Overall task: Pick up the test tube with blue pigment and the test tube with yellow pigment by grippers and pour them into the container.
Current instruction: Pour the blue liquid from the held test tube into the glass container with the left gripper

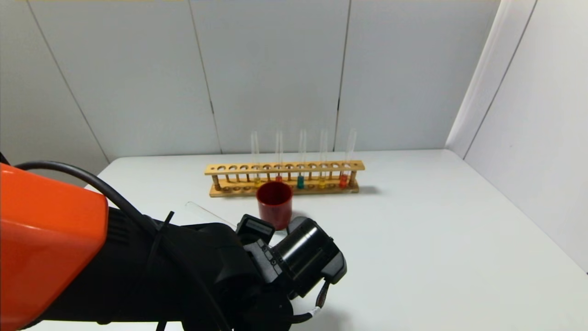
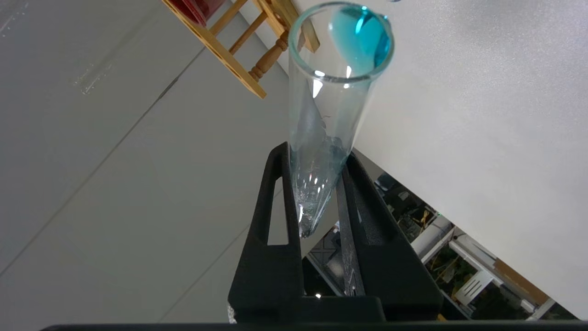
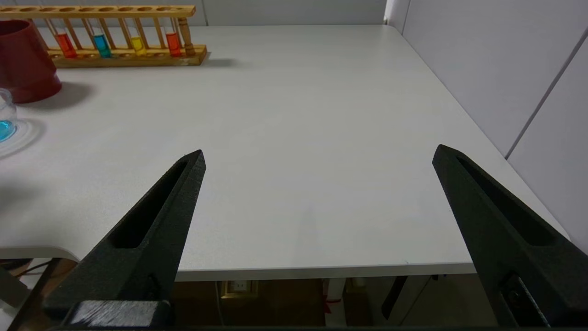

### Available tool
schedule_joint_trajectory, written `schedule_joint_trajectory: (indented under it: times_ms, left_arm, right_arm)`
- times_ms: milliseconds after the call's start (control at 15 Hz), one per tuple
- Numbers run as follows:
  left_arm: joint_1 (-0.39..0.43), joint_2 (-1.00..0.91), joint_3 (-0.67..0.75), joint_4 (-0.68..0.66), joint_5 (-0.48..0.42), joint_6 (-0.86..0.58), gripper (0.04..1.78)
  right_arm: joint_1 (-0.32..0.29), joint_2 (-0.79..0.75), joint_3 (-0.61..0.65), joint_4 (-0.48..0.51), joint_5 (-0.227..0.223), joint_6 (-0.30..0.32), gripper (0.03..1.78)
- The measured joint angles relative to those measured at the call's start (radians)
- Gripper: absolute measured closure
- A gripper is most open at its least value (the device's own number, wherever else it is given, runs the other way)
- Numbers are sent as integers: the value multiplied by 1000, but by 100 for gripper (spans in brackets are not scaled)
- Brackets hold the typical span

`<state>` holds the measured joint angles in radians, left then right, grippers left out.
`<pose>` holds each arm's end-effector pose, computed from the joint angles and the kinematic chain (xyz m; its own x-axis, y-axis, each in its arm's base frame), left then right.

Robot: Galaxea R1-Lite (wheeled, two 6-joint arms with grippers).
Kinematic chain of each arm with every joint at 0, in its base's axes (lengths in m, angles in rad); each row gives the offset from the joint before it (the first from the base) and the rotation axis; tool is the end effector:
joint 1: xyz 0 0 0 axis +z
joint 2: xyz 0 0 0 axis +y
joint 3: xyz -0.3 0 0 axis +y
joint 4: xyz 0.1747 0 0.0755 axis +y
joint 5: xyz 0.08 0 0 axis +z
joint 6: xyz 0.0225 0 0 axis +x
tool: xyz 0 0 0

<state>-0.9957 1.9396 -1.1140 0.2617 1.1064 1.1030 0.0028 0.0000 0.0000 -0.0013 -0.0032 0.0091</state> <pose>0.1931 -0.2609 0.1229 0.8635 0.3116 -0.3965 0.4974 -0.3960 0.7719 -0.0228 -0.0001 0.0756 1.0000 -0.0004 0.0013 0.0004 1.0000 0.0091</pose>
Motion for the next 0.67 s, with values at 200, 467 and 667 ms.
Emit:
schedule_joint_trajectory:
  times_ms: [200,467,667]
  left_arm:
    - [-5,10,-19,49,9,0,155]
    - [-7,19,-27,75,36,0,155]
    - [-9,24,-31,77,39,0,155]
  right_arm:
    - [0,0,0,0,0,0,8]
    - [0,0,0,0,0,0,8]
    - [0,0,0,0,0,0,8]
